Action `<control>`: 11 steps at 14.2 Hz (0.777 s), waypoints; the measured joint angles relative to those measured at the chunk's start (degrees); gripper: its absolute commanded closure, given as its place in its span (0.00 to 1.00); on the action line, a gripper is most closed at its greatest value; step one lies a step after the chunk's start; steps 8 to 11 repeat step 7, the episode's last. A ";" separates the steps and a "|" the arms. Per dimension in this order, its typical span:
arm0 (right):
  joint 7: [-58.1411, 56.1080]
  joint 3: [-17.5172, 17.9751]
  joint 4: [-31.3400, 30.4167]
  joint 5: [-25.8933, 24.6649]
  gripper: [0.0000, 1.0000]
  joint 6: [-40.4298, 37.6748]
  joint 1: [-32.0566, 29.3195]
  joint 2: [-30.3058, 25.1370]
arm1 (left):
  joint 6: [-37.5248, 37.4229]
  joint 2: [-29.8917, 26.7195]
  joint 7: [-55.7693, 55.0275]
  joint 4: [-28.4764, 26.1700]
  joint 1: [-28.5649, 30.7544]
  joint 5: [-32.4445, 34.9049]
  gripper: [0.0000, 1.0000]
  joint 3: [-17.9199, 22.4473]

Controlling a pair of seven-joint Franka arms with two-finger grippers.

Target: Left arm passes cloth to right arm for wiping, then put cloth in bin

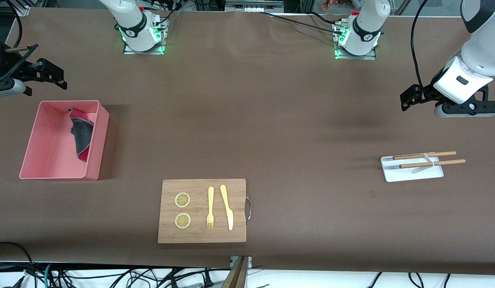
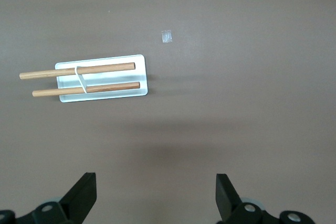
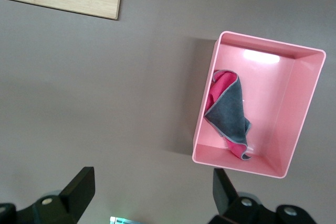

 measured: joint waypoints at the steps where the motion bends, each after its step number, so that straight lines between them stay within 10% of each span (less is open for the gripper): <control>1: 0.00 0.06 0.00 0.03 0.01 -0.38 0.00 0.05 | 0.00 0.00 0.00 0.00 0.00 0.00 0.00 0.00; 11: 0.00 0.62 0.06 0.05 0.01 -0.73 0.01 0.08 | 0.00 0.00 0.00 0.00 0.00 0.00 0.00 0.00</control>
